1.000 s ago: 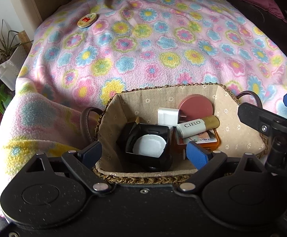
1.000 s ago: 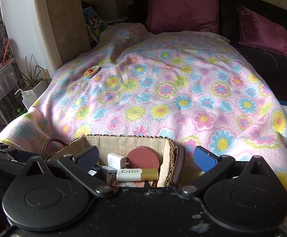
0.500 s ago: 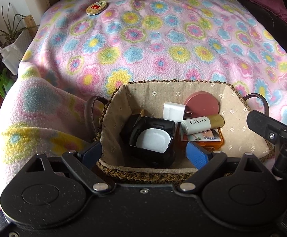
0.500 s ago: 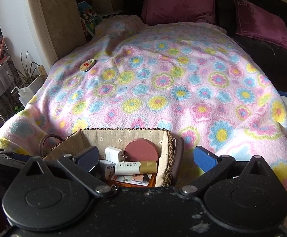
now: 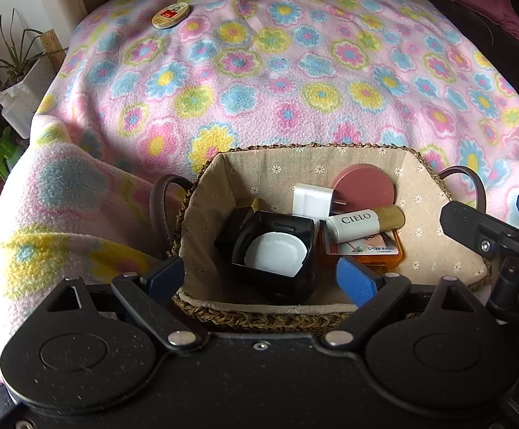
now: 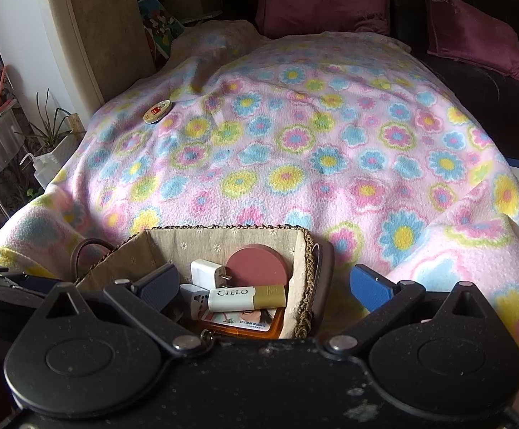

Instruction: Organize rigid objects

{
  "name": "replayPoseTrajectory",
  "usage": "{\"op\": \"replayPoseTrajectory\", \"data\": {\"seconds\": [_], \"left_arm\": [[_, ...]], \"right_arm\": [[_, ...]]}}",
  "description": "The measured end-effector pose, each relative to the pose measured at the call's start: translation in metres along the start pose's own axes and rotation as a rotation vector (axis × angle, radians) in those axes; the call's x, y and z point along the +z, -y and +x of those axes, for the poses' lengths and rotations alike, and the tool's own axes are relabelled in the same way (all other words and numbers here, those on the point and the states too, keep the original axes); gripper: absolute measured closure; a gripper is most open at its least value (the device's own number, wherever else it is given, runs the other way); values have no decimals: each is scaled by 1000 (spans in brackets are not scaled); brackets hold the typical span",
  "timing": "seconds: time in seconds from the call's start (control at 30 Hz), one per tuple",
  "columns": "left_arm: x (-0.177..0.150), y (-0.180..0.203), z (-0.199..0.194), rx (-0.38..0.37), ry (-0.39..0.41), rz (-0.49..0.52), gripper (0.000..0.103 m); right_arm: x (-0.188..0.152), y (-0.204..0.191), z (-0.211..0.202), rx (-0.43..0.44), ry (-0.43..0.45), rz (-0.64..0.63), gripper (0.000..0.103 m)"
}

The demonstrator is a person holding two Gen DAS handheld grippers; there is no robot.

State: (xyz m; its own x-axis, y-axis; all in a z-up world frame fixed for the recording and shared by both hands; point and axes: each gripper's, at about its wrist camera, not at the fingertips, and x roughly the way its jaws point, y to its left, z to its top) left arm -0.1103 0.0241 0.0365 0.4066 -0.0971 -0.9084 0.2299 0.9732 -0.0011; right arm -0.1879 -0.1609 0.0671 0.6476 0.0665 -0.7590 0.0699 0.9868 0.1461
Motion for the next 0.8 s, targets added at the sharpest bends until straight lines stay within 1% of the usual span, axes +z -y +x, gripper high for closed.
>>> {"op": "replayPoseTrajectory", "data": {"seconds": [0.8], "left_arm": [[1, -1, 0, 5, 7, 4, 14]], "right_arm": [[0, 2, 2, 3, -12, 11, 0]]}}
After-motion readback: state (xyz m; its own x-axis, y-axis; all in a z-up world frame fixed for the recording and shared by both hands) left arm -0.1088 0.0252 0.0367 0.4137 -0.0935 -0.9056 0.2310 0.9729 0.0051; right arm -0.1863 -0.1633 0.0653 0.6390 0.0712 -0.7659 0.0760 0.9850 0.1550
